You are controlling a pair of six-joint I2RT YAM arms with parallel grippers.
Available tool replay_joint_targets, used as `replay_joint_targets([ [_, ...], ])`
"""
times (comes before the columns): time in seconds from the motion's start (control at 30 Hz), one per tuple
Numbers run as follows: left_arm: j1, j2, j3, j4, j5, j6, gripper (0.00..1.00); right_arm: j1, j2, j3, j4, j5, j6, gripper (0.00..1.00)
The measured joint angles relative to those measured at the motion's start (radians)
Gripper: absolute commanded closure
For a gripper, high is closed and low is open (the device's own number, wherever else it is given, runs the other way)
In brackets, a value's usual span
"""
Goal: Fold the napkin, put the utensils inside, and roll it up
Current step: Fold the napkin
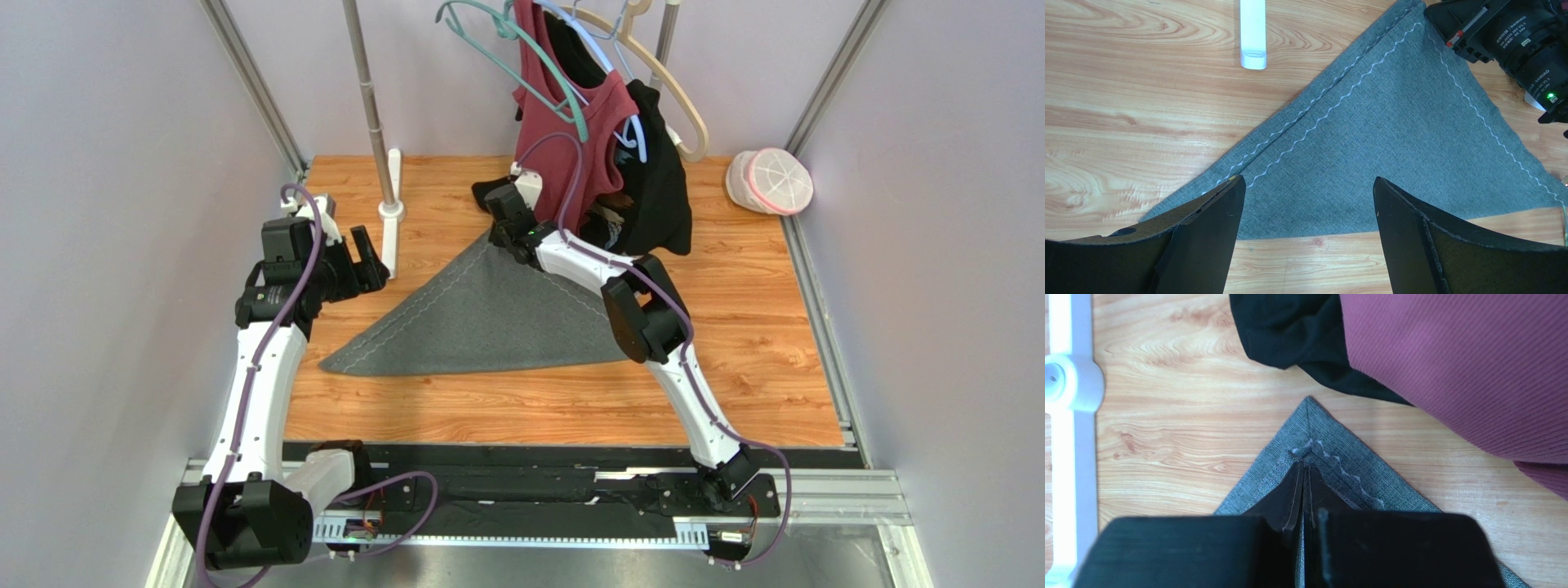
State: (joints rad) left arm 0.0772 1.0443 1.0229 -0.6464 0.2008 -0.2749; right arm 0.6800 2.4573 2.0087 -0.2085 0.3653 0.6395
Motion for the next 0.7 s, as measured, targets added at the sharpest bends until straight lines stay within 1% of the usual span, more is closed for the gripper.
replay_joint_targets([
  [0.43,0.000,0.000,0.000,0.000,0.004,0.000,0.15,-0.010,0.016,0.089,0.010,0.029,0.023,1.00],
  [0.7,0.000,0.000,0.000,0.000,0.008,0.000,0.15,-0.027,0.053,0.100,0.002,0.047,0.057,1.00],
])
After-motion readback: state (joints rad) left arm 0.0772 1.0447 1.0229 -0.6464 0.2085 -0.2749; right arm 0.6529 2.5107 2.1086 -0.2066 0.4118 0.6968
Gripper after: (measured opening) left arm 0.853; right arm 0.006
